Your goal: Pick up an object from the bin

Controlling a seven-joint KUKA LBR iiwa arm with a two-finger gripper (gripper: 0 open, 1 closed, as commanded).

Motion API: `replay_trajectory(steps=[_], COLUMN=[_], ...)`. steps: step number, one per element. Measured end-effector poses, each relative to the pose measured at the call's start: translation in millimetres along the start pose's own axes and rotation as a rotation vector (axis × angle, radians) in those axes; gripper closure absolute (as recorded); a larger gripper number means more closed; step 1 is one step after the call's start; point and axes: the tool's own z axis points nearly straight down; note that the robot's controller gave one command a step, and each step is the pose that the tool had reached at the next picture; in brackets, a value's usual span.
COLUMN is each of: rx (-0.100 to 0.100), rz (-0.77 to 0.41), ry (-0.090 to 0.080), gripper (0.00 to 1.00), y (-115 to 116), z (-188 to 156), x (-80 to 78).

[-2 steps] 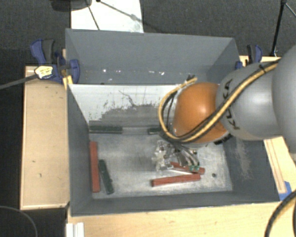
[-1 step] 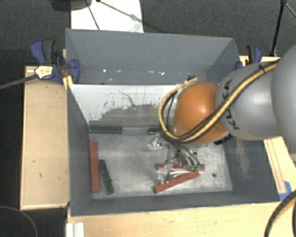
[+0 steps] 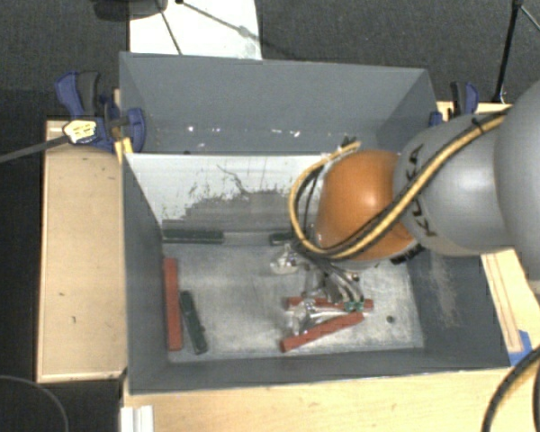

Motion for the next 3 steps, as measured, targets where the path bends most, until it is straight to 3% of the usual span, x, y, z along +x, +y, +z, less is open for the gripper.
replay_trajectory(steps=[1, 2, 3], rx=[0.002, 0.002, 0.001], rz=[-0.036, -0.034, -0.025], ry=[-0.009, -0.009, -0.004], gripper=[1.0, 1.0, 1.0], y=[-65, -65, -53], z=[12, 12, -128], x=[22.6, 22.6, -3.8])
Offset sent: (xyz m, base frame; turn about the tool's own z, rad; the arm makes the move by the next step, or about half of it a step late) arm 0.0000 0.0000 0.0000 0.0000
